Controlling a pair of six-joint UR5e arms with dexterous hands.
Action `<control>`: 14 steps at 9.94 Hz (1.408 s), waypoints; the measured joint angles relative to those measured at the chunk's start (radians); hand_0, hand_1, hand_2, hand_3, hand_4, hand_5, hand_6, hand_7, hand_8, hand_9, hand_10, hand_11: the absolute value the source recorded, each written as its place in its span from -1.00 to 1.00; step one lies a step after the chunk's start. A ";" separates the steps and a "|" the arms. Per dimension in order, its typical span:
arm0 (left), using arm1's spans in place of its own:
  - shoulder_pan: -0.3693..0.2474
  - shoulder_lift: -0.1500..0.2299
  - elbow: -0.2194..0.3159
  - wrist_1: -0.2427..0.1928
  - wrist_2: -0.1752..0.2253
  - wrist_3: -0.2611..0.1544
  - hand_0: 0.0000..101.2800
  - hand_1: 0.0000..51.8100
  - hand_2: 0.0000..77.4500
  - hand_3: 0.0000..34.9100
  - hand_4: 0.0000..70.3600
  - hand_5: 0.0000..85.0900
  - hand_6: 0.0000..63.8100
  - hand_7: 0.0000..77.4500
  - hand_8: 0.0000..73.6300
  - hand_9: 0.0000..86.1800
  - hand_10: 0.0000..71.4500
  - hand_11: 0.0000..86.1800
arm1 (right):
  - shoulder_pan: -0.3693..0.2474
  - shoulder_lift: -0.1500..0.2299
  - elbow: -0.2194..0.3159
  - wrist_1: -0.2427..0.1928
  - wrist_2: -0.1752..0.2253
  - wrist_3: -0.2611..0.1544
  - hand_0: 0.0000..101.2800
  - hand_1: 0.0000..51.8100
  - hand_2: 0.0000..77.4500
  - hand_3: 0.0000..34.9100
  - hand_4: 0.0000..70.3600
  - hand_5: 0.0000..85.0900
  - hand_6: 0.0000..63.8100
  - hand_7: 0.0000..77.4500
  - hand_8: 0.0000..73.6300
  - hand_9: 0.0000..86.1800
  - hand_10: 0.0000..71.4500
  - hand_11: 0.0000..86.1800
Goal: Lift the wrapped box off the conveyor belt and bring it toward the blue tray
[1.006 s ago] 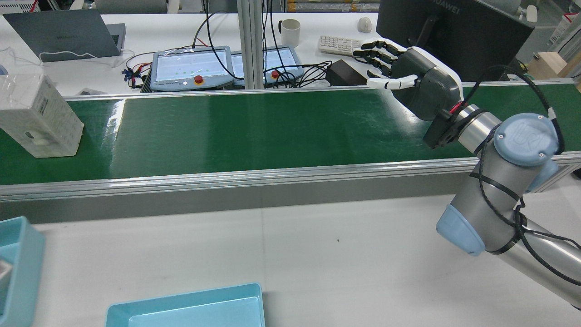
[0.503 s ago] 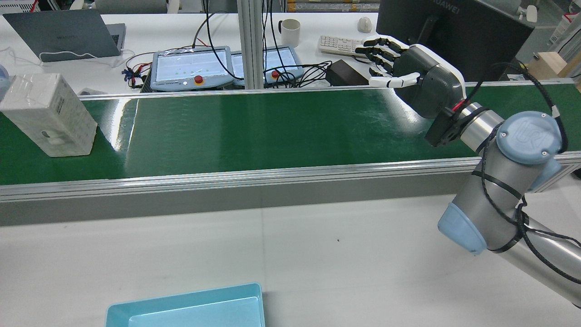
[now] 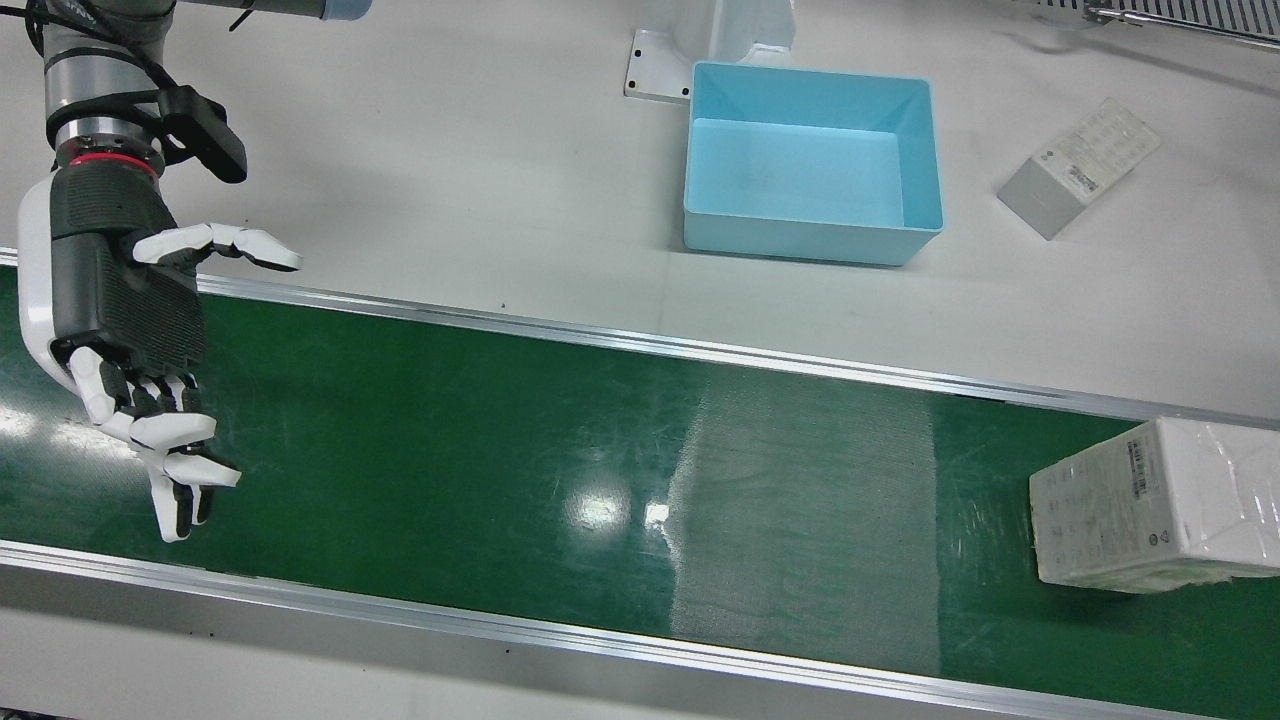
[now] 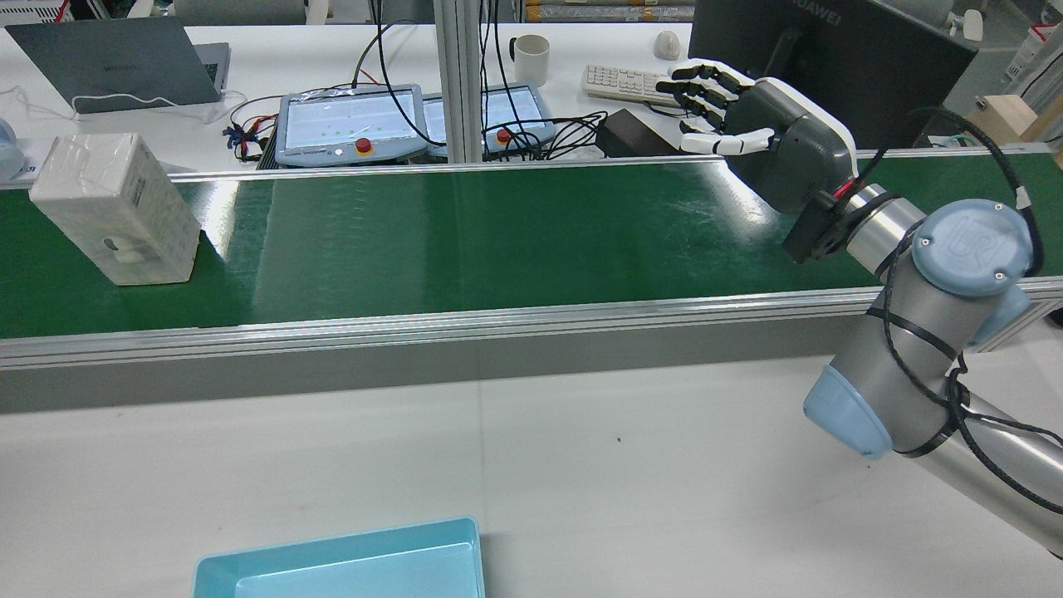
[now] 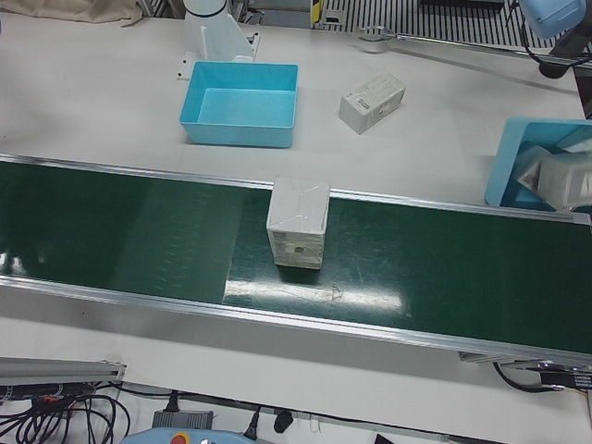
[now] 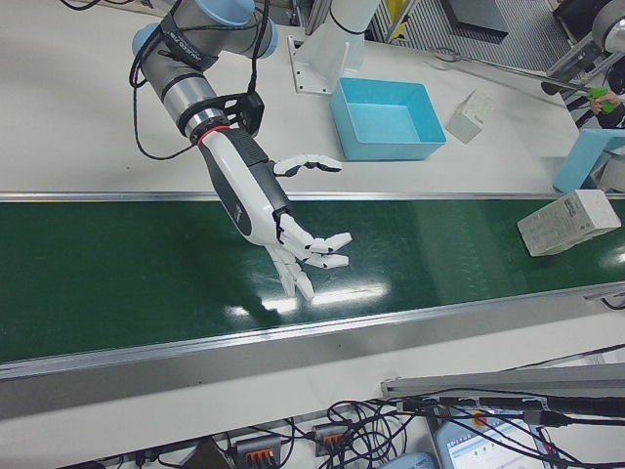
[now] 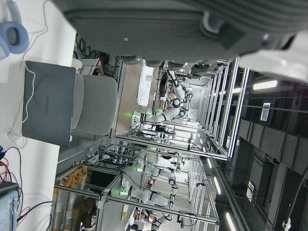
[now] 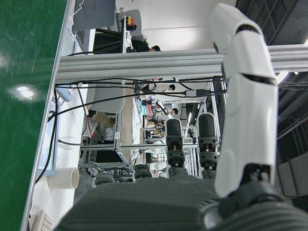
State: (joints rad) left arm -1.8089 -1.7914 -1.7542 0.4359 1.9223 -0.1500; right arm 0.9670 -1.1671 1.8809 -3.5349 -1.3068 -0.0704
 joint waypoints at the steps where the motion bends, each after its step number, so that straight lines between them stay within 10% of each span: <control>1: 0.000 0.000 0.000 0.000 0.000 0.000 -1.00 -1.00 -0.99 -1.00 -1.00 -0.97 -1.00 -1.00 -1.00 -1.00 -1.00 -1.00 | 0.000 0.001 -0.001 0.000 0.000 0.000 -0.06 -0.39 -0.41 -0.01 -0.71 -0.18 -0.90 -0.37 -1.00 -0.86 -1.00 -0.96; 14: 0.000 0.000 0.000 0.000 0.000 0.000 -1.00 -1.00 -0.99 -1.00 -1.00 -0.97 -1.00 -1.00 -1.00 -1.00 -1.00 -1.00 | 0.010 -0.008 0.004 0.002 0.000 0.003 -0.06 -0.37 -0.38 0.06 -0.69 -0.18 -0.88 -0.37 -1.00 -0.86 -1.00 -0.96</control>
State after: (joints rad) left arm -1.8090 -1.7914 -1.7541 0.4359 1.9223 -0.1500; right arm 0.9771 -1.1755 1.8846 -3.5327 -1.3070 -0.0679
